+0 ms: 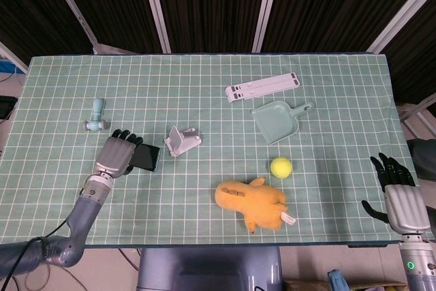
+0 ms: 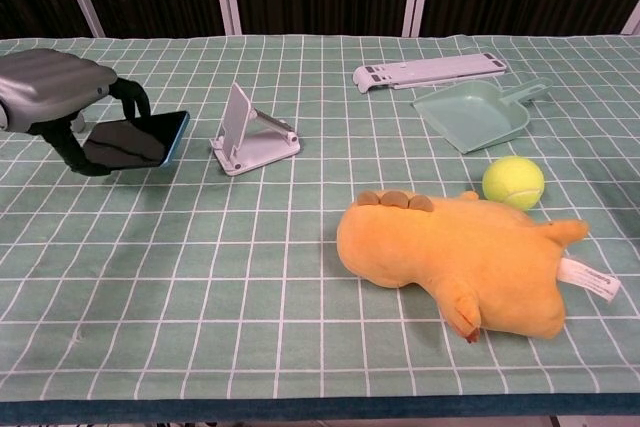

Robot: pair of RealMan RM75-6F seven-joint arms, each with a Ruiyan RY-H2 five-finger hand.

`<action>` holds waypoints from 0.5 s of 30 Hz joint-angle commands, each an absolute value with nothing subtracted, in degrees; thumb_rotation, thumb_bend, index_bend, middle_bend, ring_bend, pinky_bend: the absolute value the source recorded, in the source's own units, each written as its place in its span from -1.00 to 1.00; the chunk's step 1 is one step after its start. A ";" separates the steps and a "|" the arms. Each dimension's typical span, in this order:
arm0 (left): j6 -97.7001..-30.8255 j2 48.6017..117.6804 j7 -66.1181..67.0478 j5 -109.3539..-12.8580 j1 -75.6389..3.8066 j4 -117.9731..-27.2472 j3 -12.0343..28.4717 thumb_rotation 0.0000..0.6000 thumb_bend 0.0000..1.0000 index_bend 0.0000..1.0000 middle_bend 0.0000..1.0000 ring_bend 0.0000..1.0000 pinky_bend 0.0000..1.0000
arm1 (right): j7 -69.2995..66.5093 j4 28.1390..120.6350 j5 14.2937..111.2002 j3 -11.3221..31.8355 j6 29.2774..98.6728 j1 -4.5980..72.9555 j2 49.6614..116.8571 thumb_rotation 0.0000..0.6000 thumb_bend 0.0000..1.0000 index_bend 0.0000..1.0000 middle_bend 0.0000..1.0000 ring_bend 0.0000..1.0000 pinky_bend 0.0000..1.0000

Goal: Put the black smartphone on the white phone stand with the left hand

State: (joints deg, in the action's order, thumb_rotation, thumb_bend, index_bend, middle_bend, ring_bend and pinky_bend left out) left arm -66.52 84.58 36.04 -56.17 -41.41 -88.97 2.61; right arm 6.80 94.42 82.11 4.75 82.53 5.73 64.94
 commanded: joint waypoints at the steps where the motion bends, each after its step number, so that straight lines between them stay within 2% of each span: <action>1: -69.82 86.96 33.29 -54.99 -40.06 -91.14 6.54 1.00 -0.04 0.06 0.15 -0.63 -0.57 | 6.79 94.44 82.10 4.76 82.53 5.73 64.93 1.00 -0.40 -0.99 -1.00 -1.00 -0.75; 11: -77.93 94.62 28.19 -46.94 -39.09 -96.42 18.31 1.00 -0.04 0.05 0.15 -0.63 -0.61 | 6.99 94.40 82.06 4.76 82.47 5.76 64.95 1.00 -0.40 -0.99 -1.00 -1.00 -0.75; 15: -79.99 97.86 26.46 -44.12 -39.16 -96.88 21.69 1.00 -0.04 0.04 0.15 -0.63 -0.62 | 7.18 94.47 81.96 4.78 82.42 5.78 64.95 1.00 -0.40 -0.99 -1.00 -1.00 -0.75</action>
State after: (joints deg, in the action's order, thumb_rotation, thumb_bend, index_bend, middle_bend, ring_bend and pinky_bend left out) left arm -78.72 96.13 27.65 -45.70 -39.20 -96.35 19.97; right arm 7.18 94.47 81.96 4.78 82.42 5.78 64.95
